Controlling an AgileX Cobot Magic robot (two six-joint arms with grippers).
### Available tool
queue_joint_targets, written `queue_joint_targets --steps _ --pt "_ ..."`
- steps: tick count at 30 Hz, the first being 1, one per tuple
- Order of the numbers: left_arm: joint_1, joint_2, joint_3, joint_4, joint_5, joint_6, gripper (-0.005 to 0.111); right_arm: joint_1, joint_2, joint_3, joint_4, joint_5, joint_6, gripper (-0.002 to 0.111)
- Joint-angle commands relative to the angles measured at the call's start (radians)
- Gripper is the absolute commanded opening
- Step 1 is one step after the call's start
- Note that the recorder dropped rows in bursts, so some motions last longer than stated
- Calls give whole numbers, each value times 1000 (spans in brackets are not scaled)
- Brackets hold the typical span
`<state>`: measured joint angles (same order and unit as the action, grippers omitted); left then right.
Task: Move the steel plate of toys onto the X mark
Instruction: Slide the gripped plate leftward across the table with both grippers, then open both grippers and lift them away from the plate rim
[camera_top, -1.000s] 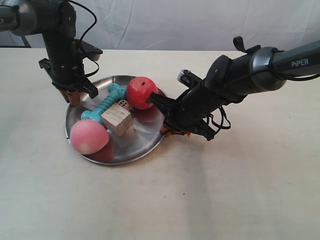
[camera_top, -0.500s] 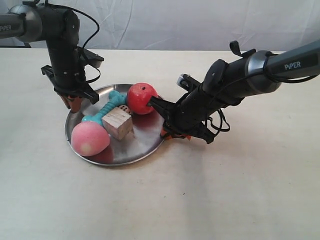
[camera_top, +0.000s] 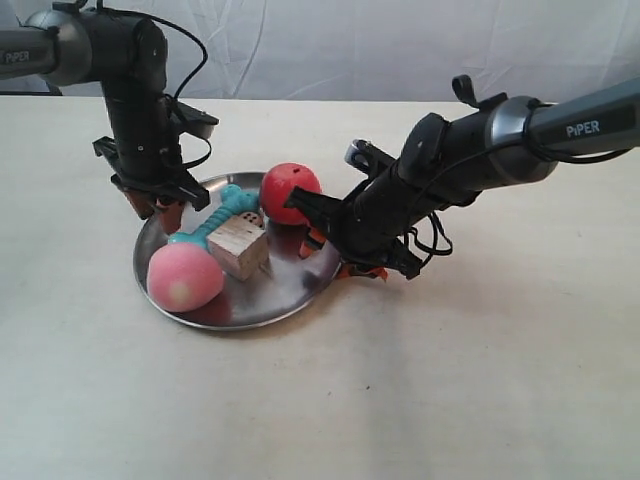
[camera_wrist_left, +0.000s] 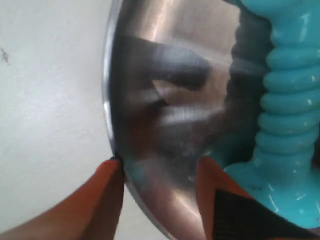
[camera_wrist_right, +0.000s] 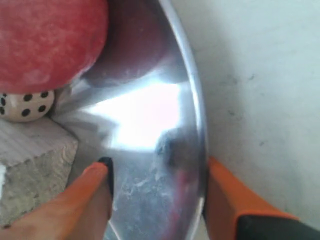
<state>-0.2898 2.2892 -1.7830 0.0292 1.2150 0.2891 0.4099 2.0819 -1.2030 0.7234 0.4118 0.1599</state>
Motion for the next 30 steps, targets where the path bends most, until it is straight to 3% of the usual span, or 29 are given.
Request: queue_joint_targets --steps 1,8,20,30 --pt "1 -8 -3 51 6 -38 49 -2 2 2 -72 41 -7 52" --pt "28 -8 -3 46 6 -49 52 -2 -41 2 -126 45 2 52" --pt "31 -11 -3 48 6 -56 52 -4 -69 2 -423 53 183 52" --pt "31 -15 -3 79 6 -81 51 -136 -162 2 -570 149 236 49"
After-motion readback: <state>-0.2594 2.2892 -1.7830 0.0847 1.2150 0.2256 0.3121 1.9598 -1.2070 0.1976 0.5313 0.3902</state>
